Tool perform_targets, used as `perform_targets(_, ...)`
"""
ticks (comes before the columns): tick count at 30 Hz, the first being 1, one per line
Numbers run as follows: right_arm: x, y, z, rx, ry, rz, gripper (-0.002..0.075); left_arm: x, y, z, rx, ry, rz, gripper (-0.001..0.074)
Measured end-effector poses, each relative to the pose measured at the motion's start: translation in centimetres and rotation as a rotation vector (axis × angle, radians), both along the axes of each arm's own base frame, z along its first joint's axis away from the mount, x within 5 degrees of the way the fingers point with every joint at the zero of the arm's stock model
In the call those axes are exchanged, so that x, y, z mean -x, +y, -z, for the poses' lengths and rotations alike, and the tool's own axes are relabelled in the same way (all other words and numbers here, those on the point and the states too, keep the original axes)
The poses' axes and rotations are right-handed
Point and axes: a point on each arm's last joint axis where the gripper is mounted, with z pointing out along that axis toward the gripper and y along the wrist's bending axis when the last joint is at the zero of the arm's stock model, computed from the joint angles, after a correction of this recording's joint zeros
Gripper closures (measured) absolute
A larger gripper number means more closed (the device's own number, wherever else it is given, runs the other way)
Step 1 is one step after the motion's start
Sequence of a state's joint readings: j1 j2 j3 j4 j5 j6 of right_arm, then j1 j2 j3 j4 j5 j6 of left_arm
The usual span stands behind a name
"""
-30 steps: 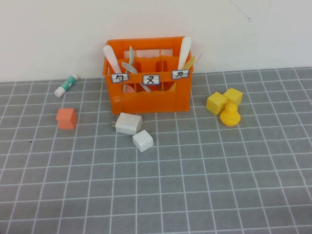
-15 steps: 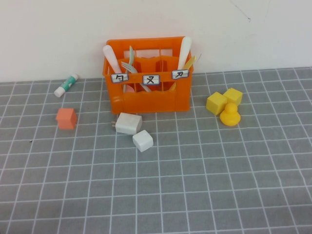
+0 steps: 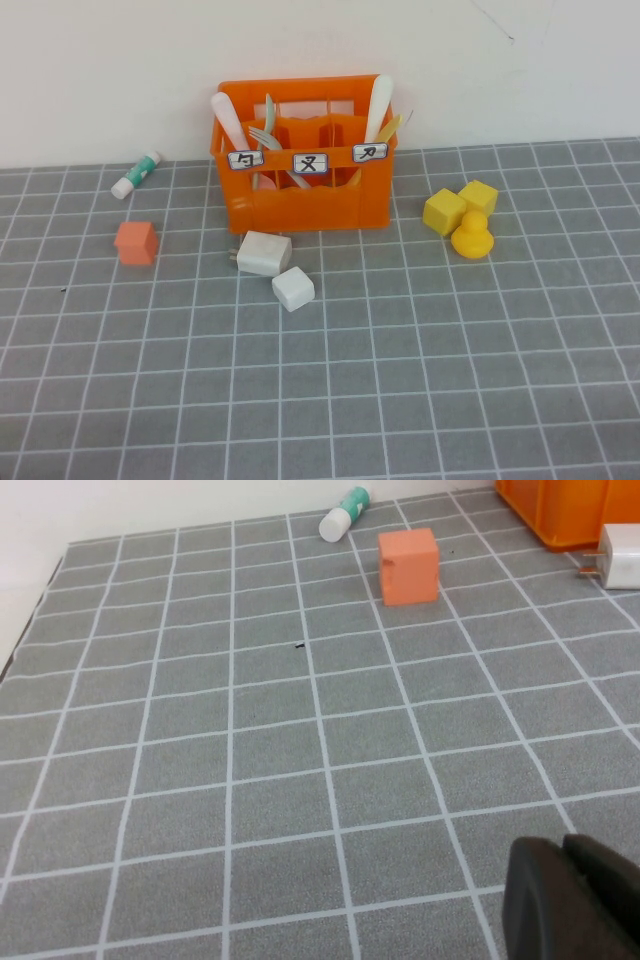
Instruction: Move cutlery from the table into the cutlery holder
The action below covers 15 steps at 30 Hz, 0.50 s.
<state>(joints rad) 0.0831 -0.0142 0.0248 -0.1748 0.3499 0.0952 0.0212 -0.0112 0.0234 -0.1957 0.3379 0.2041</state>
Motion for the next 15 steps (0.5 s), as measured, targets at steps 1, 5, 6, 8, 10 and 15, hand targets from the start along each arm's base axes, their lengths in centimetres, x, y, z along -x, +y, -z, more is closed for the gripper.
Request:
perform_targets(1, 0.0, 0.0, 0.0, 0.0, 0.0, 0.0, 0.0729, 0.0, 0.0, 0.0, 0.0, 0.0, 0.0, 0.0736)
perform_targets(5, 0.0, 0.01, 0.0, 0.0, 0.0, -0.002, 0.0729, 0.0, 0.0, 0.0, 0.0, 0.0, 0.0, 0.0736)
perform_targets(6, 0.0, 0.02, 0.0, 0.0, 0.0, -0.004, 0.0729, 0.0, 0.0, 0.0, 0.0, 0.0, 0.0, 0.0736)
perform_targets(8, 0.0, 0.04, 0.0, 0.0, 0.0, -0.009, 0.0729, 0.0, 0.0, 0.0, 0.0, 0.0, 0.0, 0.0736)
perform_targets(10, 0.0, 0.04, 0.0, 0.0, 0.0, -0.009, 0.0729, 0.0, 0.0, 0.0, 0.0, 0.0, 0.0, 0.0736)
perform_targets(15, 0.0, 0.04, 0.0, 0.0, 0.0, -0.009, 0.0729, 0.0, 0.0, 0.0, 0.0, 0.0, 0.0, 0.0736)
